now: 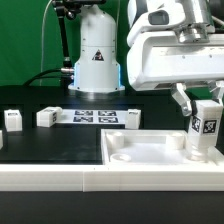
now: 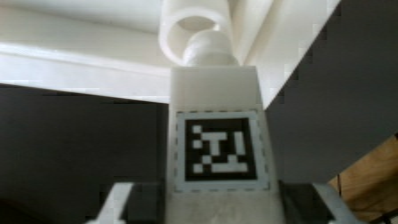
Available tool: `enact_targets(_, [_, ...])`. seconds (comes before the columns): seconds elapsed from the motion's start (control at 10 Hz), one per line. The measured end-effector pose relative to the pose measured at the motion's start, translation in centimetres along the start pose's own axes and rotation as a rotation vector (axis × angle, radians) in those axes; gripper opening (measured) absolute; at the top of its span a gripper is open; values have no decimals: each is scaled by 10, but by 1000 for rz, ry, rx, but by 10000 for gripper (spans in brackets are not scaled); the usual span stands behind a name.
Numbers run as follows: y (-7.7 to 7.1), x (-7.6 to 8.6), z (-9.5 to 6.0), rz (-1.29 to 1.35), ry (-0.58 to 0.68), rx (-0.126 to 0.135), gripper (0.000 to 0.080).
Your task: Assemble one leg
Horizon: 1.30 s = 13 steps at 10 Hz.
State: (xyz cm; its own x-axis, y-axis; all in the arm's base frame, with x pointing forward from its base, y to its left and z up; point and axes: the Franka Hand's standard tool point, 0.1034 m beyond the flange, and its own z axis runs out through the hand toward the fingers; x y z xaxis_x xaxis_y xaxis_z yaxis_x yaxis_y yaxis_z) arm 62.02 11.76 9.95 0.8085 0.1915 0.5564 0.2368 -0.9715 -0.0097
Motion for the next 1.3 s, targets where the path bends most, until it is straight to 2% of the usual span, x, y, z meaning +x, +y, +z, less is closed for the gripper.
enact_targets(0.7, [4,-2,-1,-11,11,-6,292])
enact_targets(1.3, [-3,-23,8,-18,6,-1,292])
